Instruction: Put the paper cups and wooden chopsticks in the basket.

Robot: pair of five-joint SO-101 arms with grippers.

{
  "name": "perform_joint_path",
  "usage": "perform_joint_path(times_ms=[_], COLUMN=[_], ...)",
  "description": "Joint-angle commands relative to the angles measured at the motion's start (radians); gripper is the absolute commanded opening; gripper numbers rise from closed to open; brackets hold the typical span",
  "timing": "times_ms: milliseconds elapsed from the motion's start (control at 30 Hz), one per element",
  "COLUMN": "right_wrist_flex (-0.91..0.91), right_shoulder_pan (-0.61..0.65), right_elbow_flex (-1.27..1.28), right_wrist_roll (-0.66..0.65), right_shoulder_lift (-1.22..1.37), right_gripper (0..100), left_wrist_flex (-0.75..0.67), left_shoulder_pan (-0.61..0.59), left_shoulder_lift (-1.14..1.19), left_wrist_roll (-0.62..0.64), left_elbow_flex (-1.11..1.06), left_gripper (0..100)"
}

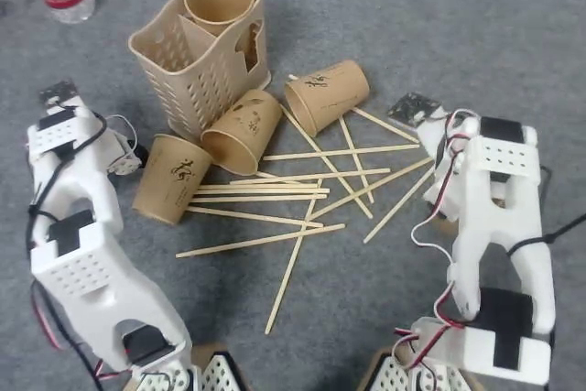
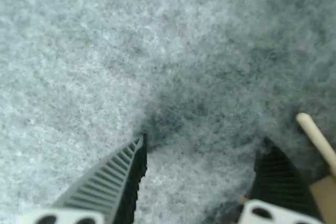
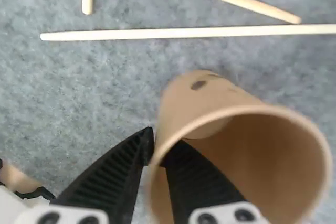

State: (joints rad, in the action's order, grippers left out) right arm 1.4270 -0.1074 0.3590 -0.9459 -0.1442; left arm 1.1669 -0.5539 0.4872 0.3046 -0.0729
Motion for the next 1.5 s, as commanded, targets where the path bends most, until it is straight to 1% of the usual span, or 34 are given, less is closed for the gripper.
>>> perform_joint_path(times_ms=[0,100,167,233,300,400,567,667,800,900,1000,1067,1167,1467], right_wrist_flex=[0.077,0.137,0.150,0.140,0.085,-0.096,-0.475,-0.650,-0.763,-0.839,-0.918,-0.934,-0.900,-0.618], right_shoulder_pan=[0.019,0.071,0.128,0.183,0.251,0.334,0.460,0.538,0.636,0.682,0.697,0.699,0.702,0.725], right_elbow_flex=[-0.219,-0.382,-0.468,-0.535,-0.571,-0.568,-0.559,-0.560,-0.563,-0.565,-0.575,-0.624,-0.760,-1.181], right_wrist_roll=[0.055,0.077,0.078,0.078,0.080,0.080,0.080,0.080,0.075,0.072,0.011,-0.015,-0.015,-0.014], right_shoulder_lift=[-0.137,-0.211,-0.245,-0.255,-0.255,-0.252,-0.203,-0.143,-0.031,0.065,0.171,0.254,0.367,0.631], right_gripper=[0.7,0.7,0.7,0.7,0.7,0.7,0.7,0.7,0.7,0.7,0.7,0.7,0.7,0.7], left_wrist_flex=[-0.017,-0.017,-0.017,-0.017,-0.017,-0.017,-0.017,-0.017,-0.017,-0.017,-0.017,-0.017,-0.025,-0.028], left_shoulder_pan=[0.011,0.011,0.011,0.011,0.011,0.011,0.011,0.011,0.008,0.008,0.011,0.011,0.012,0.012], left_shoulder_lift=[-0.046,-0.046,-0.046,-0.046,-0.046,-0.046,-0.046,-0.046,-0.046,-0.046,-0.046,-0.046,-0.046,-0.046], left_wrist_roll=[0.009,0.009,0.009,0.009,0.009,0.009,0.009,0.009,0.009,0.011,0.011,0.011,0.011,0.011], left_elbow_flex=[-0.001,-0.001,-0.001,-0.001,-0.001,-0.001,-0.001,-0.001,-0.002,-0.002,-0.002,-0.002,-0.002,-0.002], left_gripper=[31,31,31,31,31,31,31,31,31,31,31,31,31,31])
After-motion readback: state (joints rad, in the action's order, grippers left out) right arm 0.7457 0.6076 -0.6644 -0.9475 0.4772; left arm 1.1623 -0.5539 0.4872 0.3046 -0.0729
